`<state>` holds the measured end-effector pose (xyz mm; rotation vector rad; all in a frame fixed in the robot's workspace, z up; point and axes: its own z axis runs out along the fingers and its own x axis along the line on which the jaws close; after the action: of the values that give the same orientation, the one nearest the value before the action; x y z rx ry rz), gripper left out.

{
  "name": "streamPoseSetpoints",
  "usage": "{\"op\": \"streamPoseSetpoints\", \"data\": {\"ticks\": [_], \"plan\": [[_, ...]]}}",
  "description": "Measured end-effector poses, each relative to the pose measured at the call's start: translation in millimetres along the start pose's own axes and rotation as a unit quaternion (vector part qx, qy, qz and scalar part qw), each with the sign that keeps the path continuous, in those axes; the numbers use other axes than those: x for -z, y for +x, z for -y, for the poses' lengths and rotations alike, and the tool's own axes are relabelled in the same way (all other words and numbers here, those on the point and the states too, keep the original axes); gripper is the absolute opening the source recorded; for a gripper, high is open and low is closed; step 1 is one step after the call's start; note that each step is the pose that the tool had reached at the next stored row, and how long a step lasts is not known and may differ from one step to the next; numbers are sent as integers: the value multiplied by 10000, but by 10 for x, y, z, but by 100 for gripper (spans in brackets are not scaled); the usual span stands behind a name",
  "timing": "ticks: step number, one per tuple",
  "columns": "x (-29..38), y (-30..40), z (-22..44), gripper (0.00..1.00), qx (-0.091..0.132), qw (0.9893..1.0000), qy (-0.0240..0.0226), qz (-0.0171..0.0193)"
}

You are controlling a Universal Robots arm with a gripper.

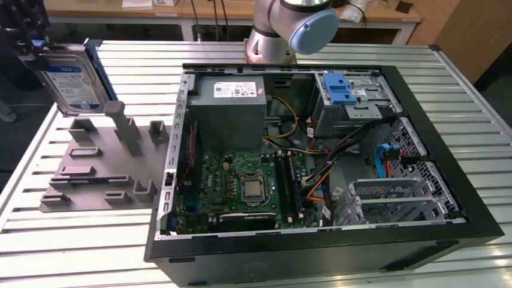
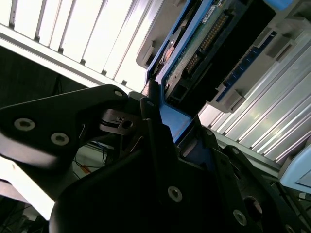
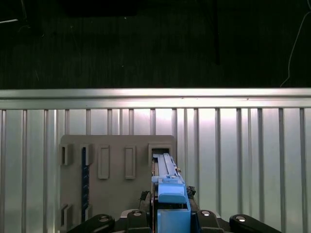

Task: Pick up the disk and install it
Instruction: 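Pick up the disk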

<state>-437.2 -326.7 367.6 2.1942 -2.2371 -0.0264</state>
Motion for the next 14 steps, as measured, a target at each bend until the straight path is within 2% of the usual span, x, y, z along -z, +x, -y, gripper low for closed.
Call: {"op": "streamPoseSetpoints", "data": {"ticks": [14], "plan": [[69, 0, -1, 36, 0, 10000, 0, 4]]}}
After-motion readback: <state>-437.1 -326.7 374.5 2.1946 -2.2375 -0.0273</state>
